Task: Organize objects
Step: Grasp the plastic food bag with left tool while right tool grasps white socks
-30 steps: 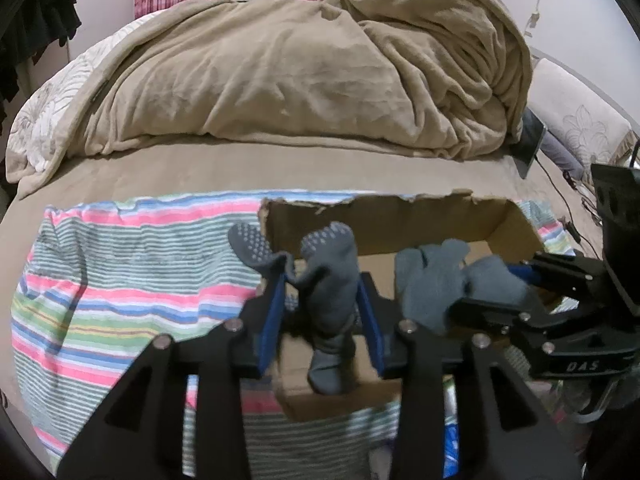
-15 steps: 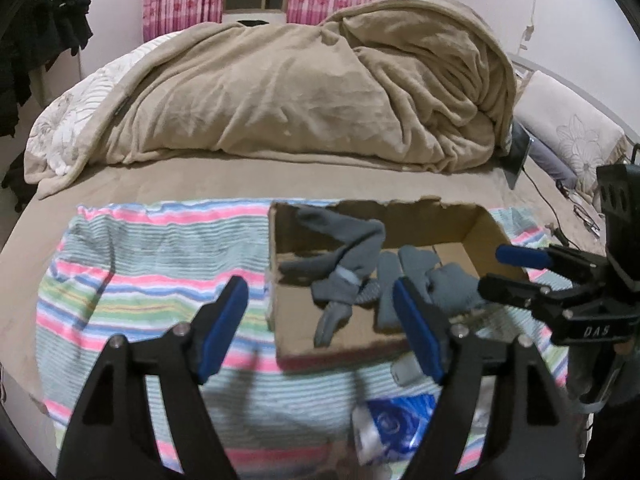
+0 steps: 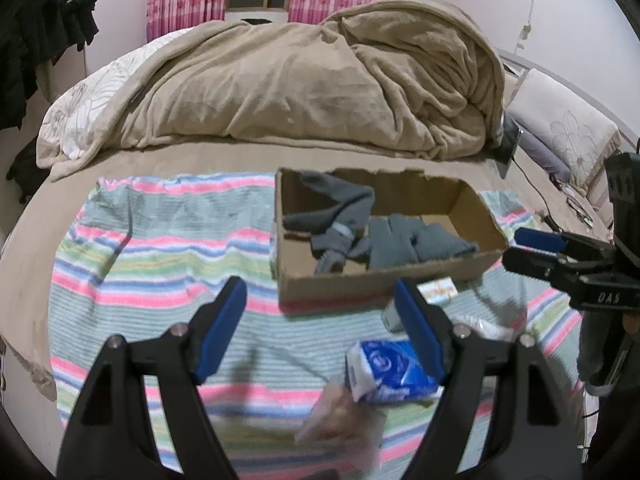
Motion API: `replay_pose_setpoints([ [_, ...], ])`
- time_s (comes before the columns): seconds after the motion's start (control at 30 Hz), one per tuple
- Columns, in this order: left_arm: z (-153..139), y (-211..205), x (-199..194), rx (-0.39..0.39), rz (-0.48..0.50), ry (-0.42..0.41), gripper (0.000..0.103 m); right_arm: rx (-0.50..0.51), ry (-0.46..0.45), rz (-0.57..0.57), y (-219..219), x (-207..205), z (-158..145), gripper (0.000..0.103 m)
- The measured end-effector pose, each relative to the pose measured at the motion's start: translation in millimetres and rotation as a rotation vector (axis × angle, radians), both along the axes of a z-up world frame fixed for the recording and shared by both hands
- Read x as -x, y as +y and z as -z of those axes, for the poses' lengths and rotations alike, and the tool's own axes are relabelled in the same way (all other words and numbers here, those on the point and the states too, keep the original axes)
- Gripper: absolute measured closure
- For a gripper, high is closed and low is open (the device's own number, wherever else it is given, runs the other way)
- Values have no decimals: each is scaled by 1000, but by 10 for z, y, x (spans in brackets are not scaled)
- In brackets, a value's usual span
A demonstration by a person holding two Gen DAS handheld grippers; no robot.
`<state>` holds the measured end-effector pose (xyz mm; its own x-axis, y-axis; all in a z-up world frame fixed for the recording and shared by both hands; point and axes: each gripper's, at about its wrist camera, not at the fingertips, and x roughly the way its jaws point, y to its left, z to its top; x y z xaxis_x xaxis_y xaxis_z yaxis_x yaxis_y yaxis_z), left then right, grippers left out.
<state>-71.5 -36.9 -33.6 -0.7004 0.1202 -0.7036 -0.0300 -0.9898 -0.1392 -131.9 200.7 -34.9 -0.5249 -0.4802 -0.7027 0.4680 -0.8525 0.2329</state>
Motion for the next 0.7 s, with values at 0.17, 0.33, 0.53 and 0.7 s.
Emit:
replay_pose_setpoints([
  [0.17,94,33,-111,-3,5,-26,25,-7,-13,6,51,-125,63,25],
  [0.33,246,52,-210,-1,6,-67,25,-15,-37,13,81,-210,178,25],
  [0.53,475,55,-339,-8,3,-125,25,-32,-73,20,108,-297,356,25],
  [0.7,583,76,-388,-13,9,-154,25,-46,-94,-3,45,-373,477,25],
])
